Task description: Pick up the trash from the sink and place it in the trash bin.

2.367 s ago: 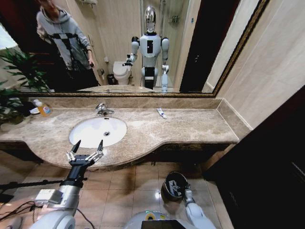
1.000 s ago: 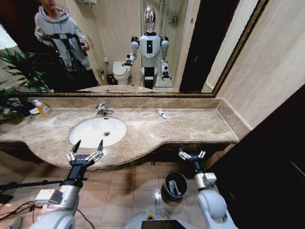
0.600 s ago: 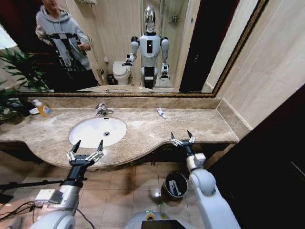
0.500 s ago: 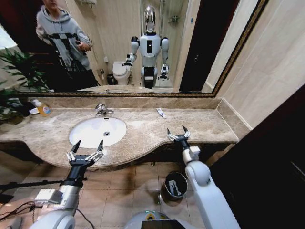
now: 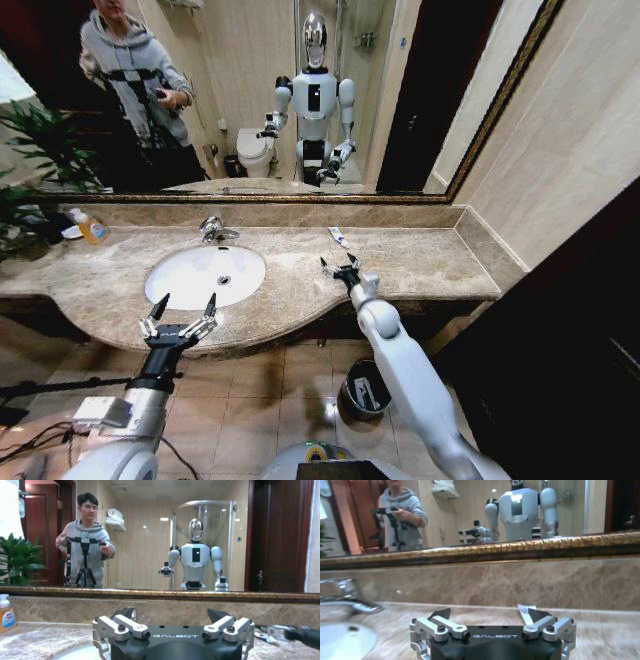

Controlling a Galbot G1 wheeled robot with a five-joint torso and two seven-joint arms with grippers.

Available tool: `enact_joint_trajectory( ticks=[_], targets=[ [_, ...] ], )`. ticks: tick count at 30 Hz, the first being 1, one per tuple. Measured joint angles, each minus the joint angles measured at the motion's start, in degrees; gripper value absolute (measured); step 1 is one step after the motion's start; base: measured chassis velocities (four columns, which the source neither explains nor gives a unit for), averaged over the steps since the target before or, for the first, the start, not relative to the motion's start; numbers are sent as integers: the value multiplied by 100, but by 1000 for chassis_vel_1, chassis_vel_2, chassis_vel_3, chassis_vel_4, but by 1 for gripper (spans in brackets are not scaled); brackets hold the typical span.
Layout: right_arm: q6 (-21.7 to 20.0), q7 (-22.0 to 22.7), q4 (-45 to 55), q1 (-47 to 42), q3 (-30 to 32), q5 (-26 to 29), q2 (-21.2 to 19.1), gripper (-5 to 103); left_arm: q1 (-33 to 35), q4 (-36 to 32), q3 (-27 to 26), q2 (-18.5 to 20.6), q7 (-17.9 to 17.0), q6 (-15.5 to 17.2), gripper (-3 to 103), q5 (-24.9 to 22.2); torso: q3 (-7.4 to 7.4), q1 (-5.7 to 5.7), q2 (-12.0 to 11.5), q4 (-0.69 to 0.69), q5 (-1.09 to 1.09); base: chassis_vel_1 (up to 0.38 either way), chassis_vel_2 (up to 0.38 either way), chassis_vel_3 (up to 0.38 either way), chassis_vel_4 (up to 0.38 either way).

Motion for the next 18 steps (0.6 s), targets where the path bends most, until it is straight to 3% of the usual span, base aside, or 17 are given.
enact_joint_trajectory(
  ticks=[6,12,18],
  targets=[
    [200,-55,-1267,823,201,-278,127,100,0,0,0,0,0,0,100,0,0,0,0,-1,1,0,0,0,0],
    [418,-235,-1877,980,335,-900,125,100,0,0,0,0,0,0,100,0,0,-1,0,-1,1,0,0,0,0],
    [516,-225,-2127,947,533,-1105,46,100,0,0,0,0,0,0,100,0,-1,-1,0,-1,2,0,0,0,0]
  ],
)
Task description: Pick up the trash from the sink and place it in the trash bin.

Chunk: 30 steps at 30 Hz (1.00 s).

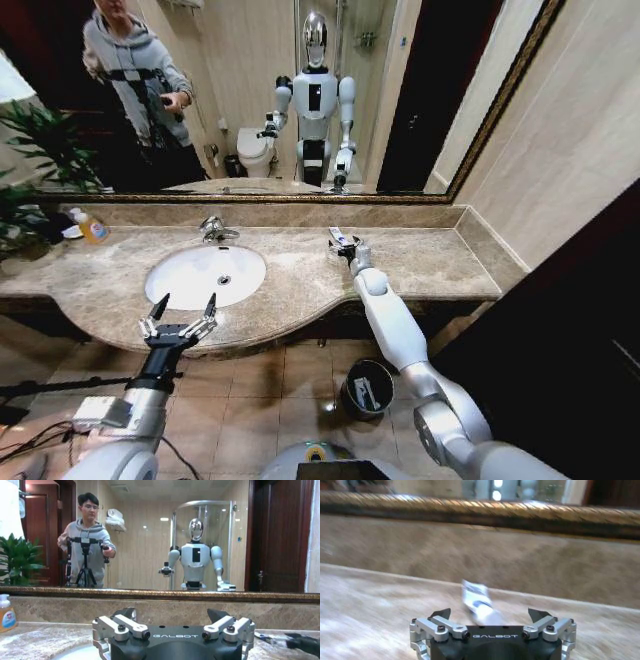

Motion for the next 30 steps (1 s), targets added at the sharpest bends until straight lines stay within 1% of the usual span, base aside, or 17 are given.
enact_joint_trajectory(
  ticks=[1,5,17,20,22,23,25,28,29,30],
  targets=[
    [54,42,-83,-4,87,-56,-40,100,0,0,0,0,0,0,100,0,0,0,0,-1,0,0,0,0,0],
    [60,55,-169,-8,120,-52,-115,100,0,0,0,0,0,0,100,0,0,0,0,-2,0,0,0,0,0],
    [55,-156,-455,214,12,86,21,101,0,0,0,0,0,0,100,0,0,0,1,0,-1,0,0,0,0],
    [90,-193,-581,293,12,103,55,89,0,0,0,0,0,0,100,0,0,0,1,0,-1,0,0,0,0],
    [93,-194,-591,301,14,108,57,89,0,0,0,0,0,0,100,0,0,0,1,0,-1,0,0,0,0],
    [101,-195,-604,317,16,133,58,78,0,0,0,0,0,0,100,0,0,0,1,0,-1,0,0,0,0],
    [103,-196,-604,319,15,140,57,78,0,0,0,0,0,0,100,0,0,0,1,0,-1,0,0,0,0],
    [104,-196,-560,310,15,170,44,61,0,0,0,0,0,0,100,0,0,0,1,0,-1,0,0,0,0],
    [104,-196,-560,310,15,170,44,61,0,0,0,0,0,0,100,0,0,0,1,0,-1,0,0,0,0],
    [104,-196,-518,290,14,174,33,56,0,0,0,0,0,0,100,0,0,0,1,0,-1,0,0,0,0]
  ],
)
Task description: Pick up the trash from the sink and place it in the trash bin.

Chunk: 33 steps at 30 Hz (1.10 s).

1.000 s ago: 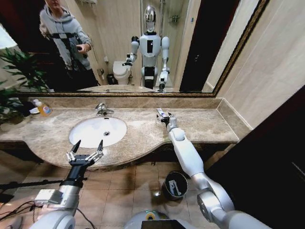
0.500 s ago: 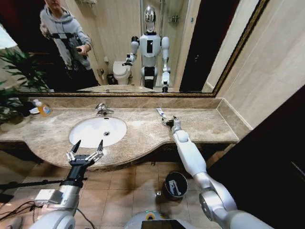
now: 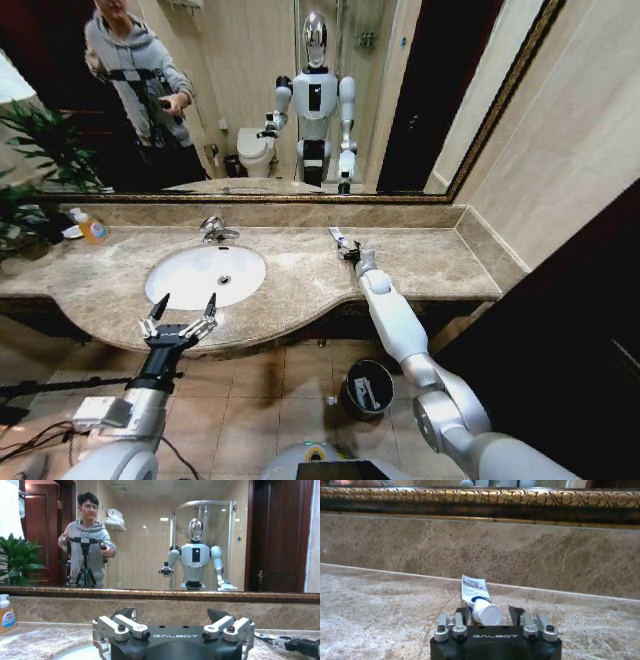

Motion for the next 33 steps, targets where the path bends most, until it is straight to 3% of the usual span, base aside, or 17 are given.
enact_joint_trajectory(
  ticks=[2,4,5,7,10,24,26,33],
  targets=[
    [-6,-3,115,-55,-18,-4,-41,45,0,0,0,0,0,0,100,0,0,0,0,-1,1,0,0,0,0],
    [-15,-5,156,-70,-27,-5,-63,45,0,0,0,0,0,0,100,0,0,0,0,-1,1,0,0,0,0],
    [-31,-9,190,-80,-38,-5,-88,35,0,0,0,0,0,0,100,0,0,0,0,-1,1,0,0,0,0],
    [-37,-12,204,-85,-41,-6,-99,35,0,0,0,0,0,0,100,0,0,0,0,0,1,0,0,0,0],
    [-37,-12,370,-170,-69,-20,-145,25,0,0,0,0,0,0,100,0,0,0,0,-1,1,0,0,0,0],
    [-195,100,1465,-692,-86,174,-365,24,0,0,0,0,0,0,100,0,0,0,0,0,1,0,0,0,0],
    [-287,237,2060,-1078,-62,470,-535,24,0,0,0,0,1,0,100,0,0,0,0,0,1,0,0,0,0],
    [-327,374,3590,-2481,240,700,-1100,24,0,0,1,0,4,0,100,0,-1,0,0,-2,2,0,0,0,0]
  ],
)
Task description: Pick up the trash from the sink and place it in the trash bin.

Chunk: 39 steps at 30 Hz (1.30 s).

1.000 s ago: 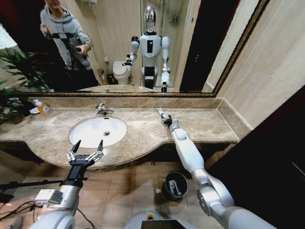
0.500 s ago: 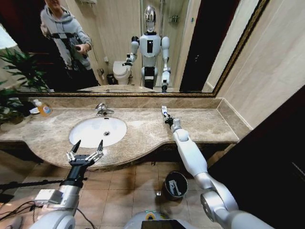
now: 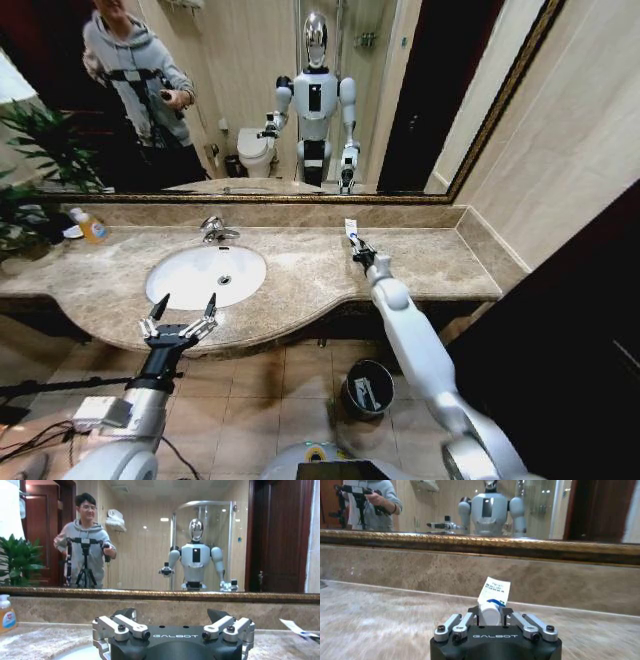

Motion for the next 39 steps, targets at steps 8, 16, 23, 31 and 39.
enact_joint_trajectory(
  ticks=[8,16,23,31,39],
  targets=[
    [80,87,1459,-1619,558,-96,-84,24,0,0,0,0,-3,0,100,0,0,0,0,2,0,0,0,0,0],
    [413,71,2444,-3201,1061,-464,193,24,0,0,-1,0,-3,0,100,0,0,-1,1,-1,-2,0,0,0,0],
    [1126,22,2375,-3912,1057,-864,619,24,0,0,-1,0,-4,0,100,0,1,1,0,1,-1,0,0,0,0],
    [2043,-54,1938,-4828,1348,-925,1089,24,0,0,-1,0,-3,0,100,0,0,0,0,1,-2,0,0,0,0],
    [2337,-71,1259,-5099,1238,-688,1196,24,0,0,-1,0,-3,0,100,0,1,0,1,1,-2,0,0,0,0]
  ],
)
